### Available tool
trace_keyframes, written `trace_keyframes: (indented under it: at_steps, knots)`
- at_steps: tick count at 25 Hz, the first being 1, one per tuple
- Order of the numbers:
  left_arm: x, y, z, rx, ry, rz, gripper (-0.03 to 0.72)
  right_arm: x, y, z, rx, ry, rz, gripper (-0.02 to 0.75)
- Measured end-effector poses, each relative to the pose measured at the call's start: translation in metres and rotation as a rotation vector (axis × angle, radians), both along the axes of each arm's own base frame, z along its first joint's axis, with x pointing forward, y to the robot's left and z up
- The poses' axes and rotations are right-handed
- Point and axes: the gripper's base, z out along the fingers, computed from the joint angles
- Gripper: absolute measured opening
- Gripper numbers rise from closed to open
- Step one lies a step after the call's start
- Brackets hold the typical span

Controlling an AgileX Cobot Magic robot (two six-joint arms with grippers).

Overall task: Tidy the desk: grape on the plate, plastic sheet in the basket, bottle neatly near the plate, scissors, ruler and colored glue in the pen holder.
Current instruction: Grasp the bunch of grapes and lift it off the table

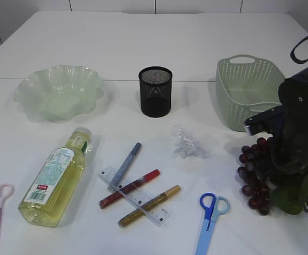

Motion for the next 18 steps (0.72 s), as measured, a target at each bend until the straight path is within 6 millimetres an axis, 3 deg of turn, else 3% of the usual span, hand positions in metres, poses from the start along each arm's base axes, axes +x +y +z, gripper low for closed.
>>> trace_keyframes:
  at_steps: [11,18]
  knots:
    - [0.001,0.0,0.001,-0.006,-0.02,0.006,0.489,-0.012,0.004,0.01,0.052,0.08,-0.098,0.246]
    - [0.002,0.0,0.003,-0.011,-0.036,0.011,0.489,-0.022,0.007,0.041,0.109,0.049,-0.145,0.236]
